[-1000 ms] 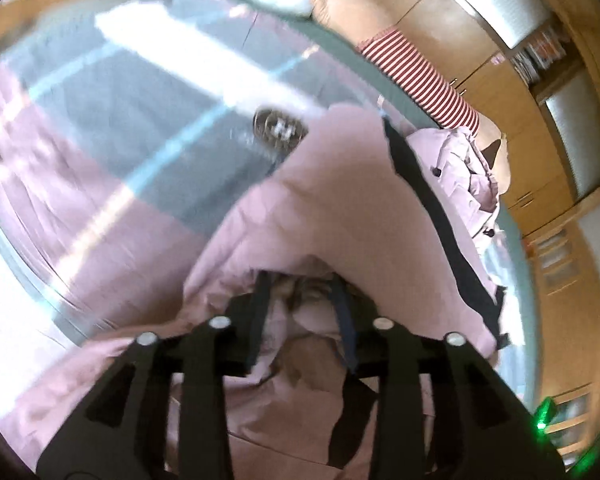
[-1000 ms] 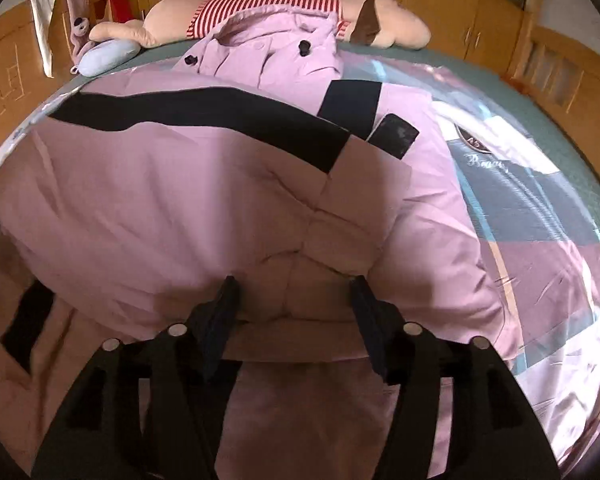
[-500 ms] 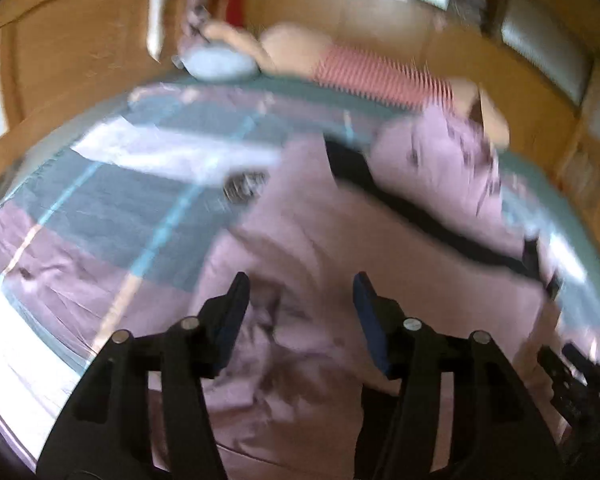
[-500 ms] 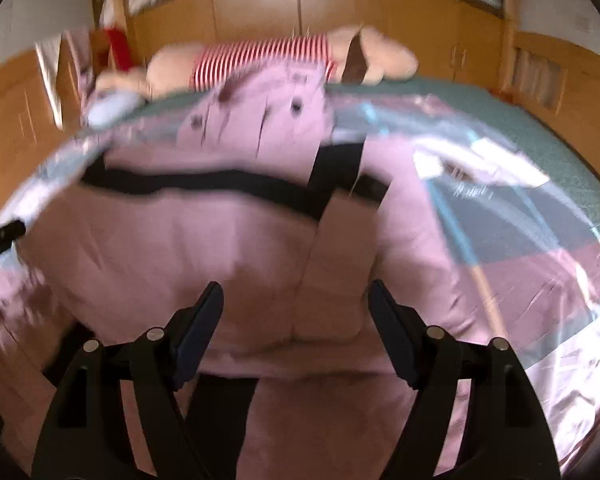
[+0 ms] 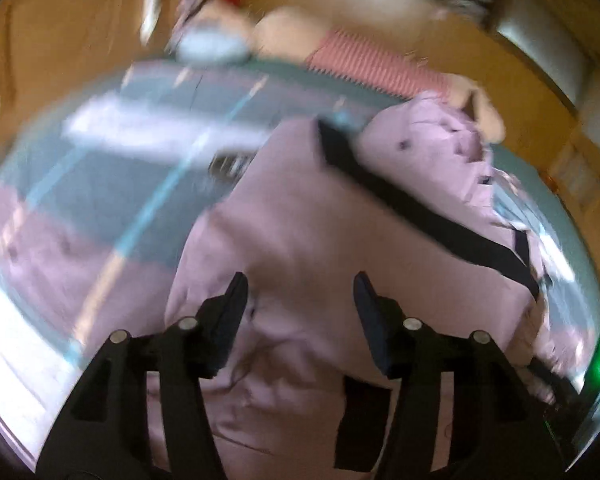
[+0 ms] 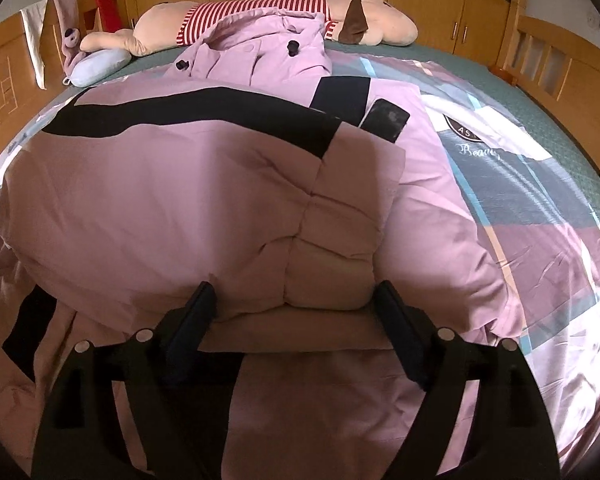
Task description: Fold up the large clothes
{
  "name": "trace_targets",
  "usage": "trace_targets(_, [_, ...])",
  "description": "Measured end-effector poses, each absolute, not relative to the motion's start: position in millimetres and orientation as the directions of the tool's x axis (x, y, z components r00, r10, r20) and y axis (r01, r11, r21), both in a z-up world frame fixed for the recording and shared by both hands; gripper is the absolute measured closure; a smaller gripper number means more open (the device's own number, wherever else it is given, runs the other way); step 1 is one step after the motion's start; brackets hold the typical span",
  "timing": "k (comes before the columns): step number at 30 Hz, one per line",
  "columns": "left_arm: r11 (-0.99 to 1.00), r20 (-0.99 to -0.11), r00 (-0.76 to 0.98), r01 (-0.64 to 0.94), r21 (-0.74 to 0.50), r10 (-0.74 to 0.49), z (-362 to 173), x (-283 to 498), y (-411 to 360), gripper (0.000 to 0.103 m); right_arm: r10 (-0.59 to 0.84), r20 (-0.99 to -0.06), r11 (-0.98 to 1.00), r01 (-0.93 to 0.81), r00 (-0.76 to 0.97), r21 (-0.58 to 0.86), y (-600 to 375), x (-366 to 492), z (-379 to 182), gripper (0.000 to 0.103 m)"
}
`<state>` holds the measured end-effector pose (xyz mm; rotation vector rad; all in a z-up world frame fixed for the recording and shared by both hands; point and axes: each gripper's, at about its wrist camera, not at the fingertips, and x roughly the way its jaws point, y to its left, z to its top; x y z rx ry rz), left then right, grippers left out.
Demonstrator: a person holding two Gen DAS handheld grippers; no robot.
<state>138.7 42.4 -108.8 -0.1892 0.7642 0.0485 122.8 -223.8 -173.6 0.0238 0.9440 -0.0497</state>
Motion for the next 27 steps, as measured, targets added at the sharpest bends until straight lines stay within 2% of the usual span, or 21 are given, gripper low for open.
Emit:
trace_targets(2, [0.996,-0.714,0.698,-0.029,-0.086,-0.041,-113,142,24,0.046,-0.032,-0.81,0.999,0.054,0.586,-0.001,-224,123,-174,0.019])
trace_targets(4, [0.993,-0.79,0.604,0.039,-0.108,-0.109,-136,152,13,0.046,-0.035,-0.81,0.999,0.054,0.585,-0.004,-224,123,-174,0.018])
trace_targets(7, [0.996,-0.85,0.52,0.034,-0.083,-0.089,-162,159,10,0.044,-0.039,-0.81,0.999,0.053,0.584,-0.009,-223,122,-175,0.018])
trace_targets(9, [0.991,-0.893,0.432,0.009,-0.133,-0.124,-173,166,16,0.041,-0.045,-0.81,0.998,0.055,0.585,-0.015,-223,122,-175,0.017])
trace_targets(12, [0.977,-0.888,0.423,-0.027,-0.211,-0.18,-170,167,28,0.041,-0.048,-0.81,0.998,0.058,0.585,-0.018,-223,122,-176,0.016])
trace_targets(16, [0.99,-0.882,0.459,-0.029,-0.137,-0.108,-155,154,19,0.042,-0.053,-0.81,0.998,0.06,0.584,-0.022,-222,122,-175,0.014])
trace_targets(18, [0.993,-0.875,0.473,0.005,-0.12,-0.109,-146,138,9,0.039,-0.042,-0.794,0.998,0.068,0.606,0.0,-225,117,-164,0.014])
trace_targets(21, [0.995,-0.86,0.499,0.039,-0.096,-0.103,-138,107,5,0.028,0.013,-0.681,0.997,0.039,0.732,0.06,-227,95,-120,0.014])
trace_targets(23, [0.997,-0.859,0.507,0.076,-0.033,-0.067,-132,92,1,0.022,0.018,-0.649,0.999,0.011,0.76,0.041,-222,87,-103,0.014])
trace_targets(25, [0.996,-0.861,0.506,0.094,0.009,-0.04,-135,83,-4,0.022,0.017,-0.679,1.0,-0.009,0.734,0.014,-214,88,-111,0.012])
trace_targets(27, [0.992,-0.878,0.479,0.111,0.058,-0.002,-148,78,-8,0.022,-0.018,-0.756,0.999,-0.01,0.654,-0.032,-207,98,-142,0.012])
